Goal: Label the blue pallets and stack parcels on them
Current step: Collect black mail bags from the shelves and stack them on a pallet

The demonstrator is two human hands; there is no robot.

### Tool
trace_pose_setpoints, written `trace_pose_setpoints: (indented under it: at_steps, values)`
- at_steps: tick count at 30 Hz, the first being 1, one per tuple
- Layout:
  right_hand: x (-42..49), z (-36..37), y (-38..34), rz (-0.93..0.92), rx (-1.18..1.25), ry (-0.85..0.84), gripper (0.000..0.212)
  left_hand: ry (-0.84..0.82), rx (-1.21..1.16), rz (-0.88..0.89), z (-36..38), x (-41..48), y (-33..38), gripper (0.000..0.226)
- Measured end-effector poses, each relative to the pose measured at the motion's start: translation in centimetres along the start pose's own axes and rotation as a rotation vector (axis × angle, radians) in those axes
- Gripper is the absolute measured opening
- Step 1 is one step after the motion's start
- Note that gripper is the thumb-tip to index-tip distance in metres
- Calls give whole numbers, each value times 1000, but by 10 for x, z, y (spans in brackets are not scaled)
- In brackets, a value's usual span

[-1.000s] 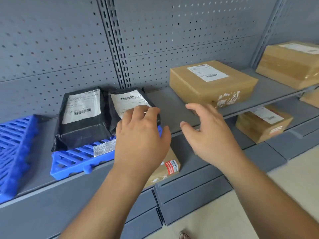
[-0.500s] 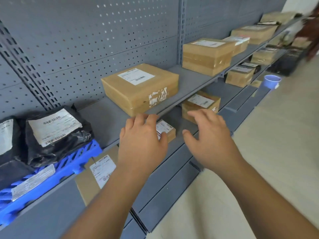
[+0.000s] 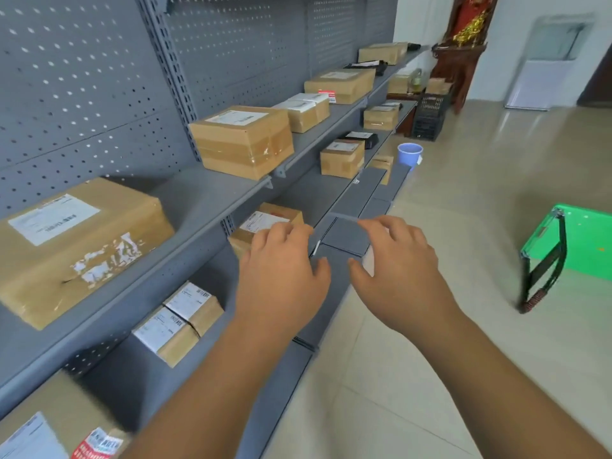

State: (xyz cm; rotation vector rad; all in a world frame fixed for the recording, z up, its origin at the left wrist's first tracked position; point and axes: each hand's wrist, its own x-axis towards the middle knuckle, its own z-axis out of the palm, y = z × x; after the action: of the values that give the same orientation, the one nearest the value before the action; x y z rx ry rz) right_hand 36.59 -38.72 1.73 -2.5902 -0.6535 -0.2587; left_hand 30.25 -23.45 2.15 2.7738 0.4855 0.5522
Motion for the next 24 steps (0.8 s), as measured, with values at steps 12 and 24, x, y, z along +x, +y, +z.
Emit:
trace_pose_setpoints:
  at_steps: [12, 24]
  values:
    - [57, -31, 154, 245, -54, 31, 56, -155, -122, 191, 101, 92, 133, 47]
    - [183, -9, 250, 458, -156, -18, 58, -278, -210, 330, 201, 256, 178, 49]
